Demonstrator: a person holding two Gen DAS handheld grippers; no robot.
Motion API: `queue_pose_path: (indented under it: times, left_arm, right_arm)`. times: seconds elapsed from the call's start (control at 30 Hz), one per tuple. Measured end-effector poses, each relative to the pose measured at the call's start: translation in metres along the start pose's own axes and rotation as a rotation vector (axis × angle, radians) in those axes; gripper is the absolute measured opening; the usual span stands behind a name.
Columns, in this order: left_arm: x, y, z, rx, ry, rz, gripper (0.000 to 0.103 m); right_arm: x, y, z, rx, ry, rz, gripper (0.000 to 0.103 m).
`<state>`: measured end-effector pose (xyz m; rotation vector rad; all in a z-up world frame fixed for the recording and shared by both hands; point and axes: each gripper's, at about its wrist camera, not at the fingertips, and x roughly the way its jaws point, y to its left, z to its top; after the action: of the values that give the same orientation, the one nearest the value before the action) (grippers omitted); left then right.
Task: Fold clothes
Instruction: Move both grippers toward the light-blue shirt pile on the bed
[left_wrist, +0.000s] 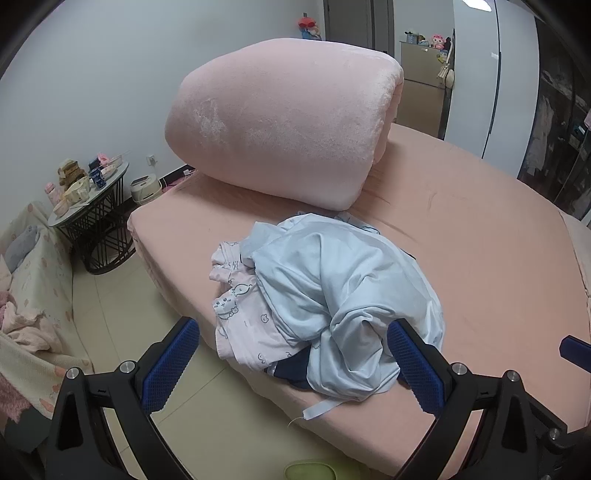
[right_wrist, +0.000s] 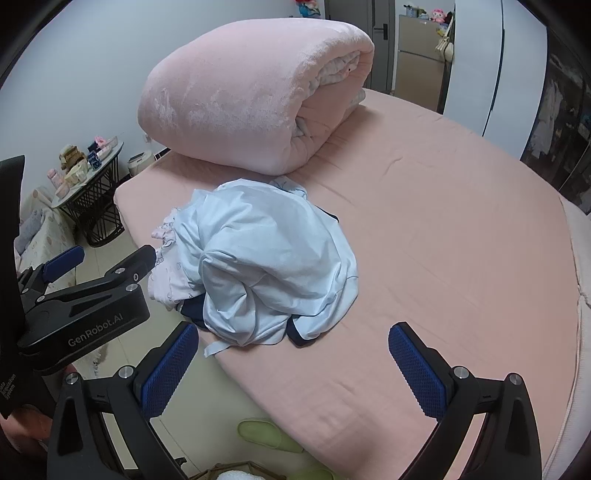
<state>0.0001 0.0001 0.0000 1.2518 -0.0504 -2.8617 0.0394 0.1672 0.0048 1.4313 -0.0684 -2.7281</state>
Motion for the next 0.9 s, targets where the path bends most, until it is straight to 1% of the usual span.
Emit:
queue_pose_path:
  times: [0.37,0.9]
  left_arm:
    - [-0.0015,-0.0014,-0.0019,0.018,-0.002,-0.030,0.103]
    - [0.0031,-0.0099,-0.0044,0.056,0.036,-0.039,0.103]
  right_arm:
    - [0.0014,0.0017,0.0002,-0.005,0.000,-0.007,0.103]
    - [0.0085,0.0014,0.0030,-0.011,0.010,-0.012,0.103]
